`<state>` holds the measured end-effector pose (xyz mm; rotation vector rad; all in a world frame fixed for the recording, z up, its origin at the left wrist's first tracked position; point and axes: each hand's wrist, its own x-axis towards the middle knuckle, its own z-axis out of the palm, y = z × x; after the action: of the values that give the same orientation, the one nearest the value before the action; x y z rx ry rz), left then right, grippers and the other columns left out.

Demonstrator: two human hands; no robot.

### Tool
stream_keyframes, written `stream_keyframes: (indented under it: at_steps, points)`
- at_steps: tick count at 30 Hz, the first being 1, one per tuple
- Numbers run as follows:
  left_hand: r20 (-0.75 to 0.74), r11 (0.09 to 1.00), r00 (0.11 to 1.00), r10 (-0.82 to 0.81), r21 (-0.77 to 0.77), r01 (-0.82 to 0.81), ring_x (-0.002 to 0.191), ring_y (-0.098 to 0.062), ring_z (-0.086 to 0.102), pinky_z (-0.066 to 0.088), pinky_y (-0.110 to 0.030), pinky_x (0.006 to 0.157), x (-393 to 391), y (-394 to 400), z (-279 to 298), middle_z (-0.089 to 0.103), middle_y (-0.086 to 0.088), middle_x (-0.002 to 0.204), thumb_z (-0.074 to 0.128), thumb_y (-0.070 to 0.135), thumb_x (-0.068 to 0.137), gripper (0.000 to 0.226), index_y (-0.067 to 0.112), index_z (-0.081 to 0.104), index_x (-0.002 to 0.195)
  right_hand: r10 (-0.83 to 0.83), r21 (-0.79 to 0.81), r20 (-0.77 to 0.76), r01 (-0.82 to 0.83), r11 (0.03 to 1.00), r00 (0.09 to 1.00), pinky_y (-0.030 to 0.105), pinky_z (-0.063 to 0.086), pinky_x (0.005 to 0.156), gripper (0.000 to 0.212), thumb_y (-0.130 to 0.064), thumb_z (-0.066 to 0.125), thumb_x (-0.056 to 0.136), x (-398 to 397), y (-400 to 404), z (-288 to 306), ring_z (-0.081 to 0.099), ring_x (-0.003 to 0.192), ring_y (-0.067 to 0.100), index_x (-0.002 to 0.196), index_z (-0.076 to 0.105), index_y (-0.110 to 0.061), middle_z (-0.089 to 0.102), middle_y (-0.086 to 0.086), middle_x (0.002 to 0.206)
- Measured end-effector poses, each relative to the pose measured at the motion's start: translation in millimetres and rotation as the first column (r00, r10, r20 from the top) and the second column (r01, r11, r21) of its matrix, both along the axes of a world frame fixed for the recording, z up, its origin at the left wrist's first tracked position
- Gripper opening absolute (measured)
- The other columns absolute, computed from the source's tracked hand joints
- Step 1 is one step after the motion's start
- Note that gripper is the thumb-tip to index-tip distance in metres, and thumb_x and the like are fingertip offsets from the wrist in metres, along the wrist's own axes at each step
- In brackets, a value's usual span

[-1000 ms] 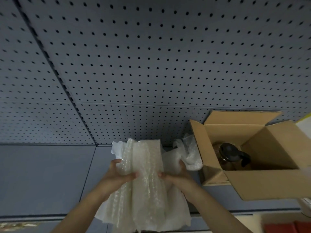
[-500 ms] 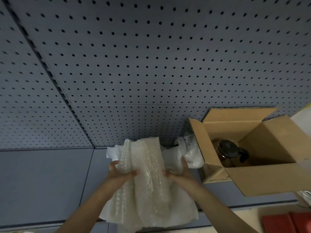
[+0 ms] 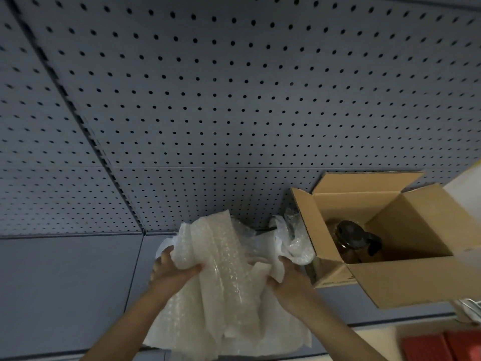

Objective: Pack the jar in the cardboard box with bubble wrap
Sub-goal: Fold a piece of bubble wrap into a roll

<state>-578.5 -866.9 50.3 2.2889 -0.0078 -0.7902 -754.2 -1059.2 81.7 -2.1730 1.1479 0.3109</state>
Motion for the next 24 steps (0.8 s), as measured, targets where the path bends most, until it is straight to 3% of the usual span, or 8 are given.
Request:
stream_keyframes:
  at_steps: [6,11,17,20,23,24]
  points:
    - [0.081,0.997,0.996,-0.045,-0.067,0.05,0.136,-0.035,0.032,0.039,-0.053,0.107,-1.4,-2.0,9.5,0.024,-0.01,0.152,0.081,0.045,0.068,0.097,0.029,0.026,0.146,0.101,0.028,-0.06,-0.1,0.995,0.993,0.035,0.033,0.111,0.071,-0.035,0.048,0.096,12.7,-5.1,-16.8,0.033,0.14,0.026,0.153,0.007,-0.021,0.022,0.004,0.158]
    - [0.086,0.991,0.994,-0.068,-0.107,0.077,0.137,-0.032,0.033,0.039,-0.05,0.107,-3.4,-1.8,14.6,0.027,-0.005,0.15,0.078,0.04,0.074,0.085,0.03,0.03,0.144,0.095,0.039,-0.158,-0.09,0.995,0.983,0.039,0.037,0.11,0.071,-0.04,0.047,0.095,18.0,-8.5,-24.4,0.037,0.138,0.029,0.152,0.008,-0.024,0.028,0.005,0.156]
    - [0.115,0.983,0.987,-0.109,-0.133,0.124,0.133,-0.029,0.038,0.041,-0.043,0.105,-2.6,0.6,19.9,0.035,-0.007,0.145,0.076,0.034,0.078,0.075,0.027,0.036,0.141,0.112,-0.18,-0.266,-0.163,0.97,0.958,0.035,0.045,0.098,0.046,-0.041,0.039,0.097,25.2,2.6,4.3,0.052,0.123,0.026,0.135,0.04,-0.016,0.054,0.007,0.134]
    - [0.085,0.974,0.986,-0.146,-0.162,0.159,0.127,-0.024,0.042,0.045,-0.033,0.093,-4.2,-1.7,23.6,0.041,-0.006,0.141,0.075,0.033,0.08,0.071,0.028,0.037,0.14,0.19,-0.297,-0.123,-0.219,0.93,0.974,0.036,0.042,0.098,0.046,-0.044,0.035,0.098,36.0,20.1,27.0,0.051,0.119,0.027,0.133,0.045,-0.016,0.054,0.008,0.13]
    - [-0.001,0.956,0.984,-0.178,-0.239,0.172,0.113,-0.017,0.044,0.043,-0.02,0.072,-7.0,-5.9,26.3,0.046,-0.004,0.13,0.075,0.027,0.081,0.07,0.028,0.034,0.138,0.233,-0.141,0.072,-0.222,0.965,0.97,0.037,0.042,0.101,0.054,-0.052,0.038,0.094,50.9,38.6,30.1,0.047,0.122,0.028,0.136,0.045,-0.019,0.049,0.008,0.135]
    - [-0.022,0.951,0.982,-0.186,-0.256,0.174,0.112,-0.017,0.045,0.042,-0.02,0.071,-7.9,-7.3,26.2,0.046,-0.004,0.128,0.075,0.026,0.082,0.07,0.028,0.032,0.138,0.235,-0.073,0.095,-0.228,0.971,0.967,0.038,0.041,0.103,0.058,-0.055,0.04,0.092,55.5,44.0,28.4,0.046,0.125,0.028,0.138,0.043,-0.019,0.047,0.008,0.138]
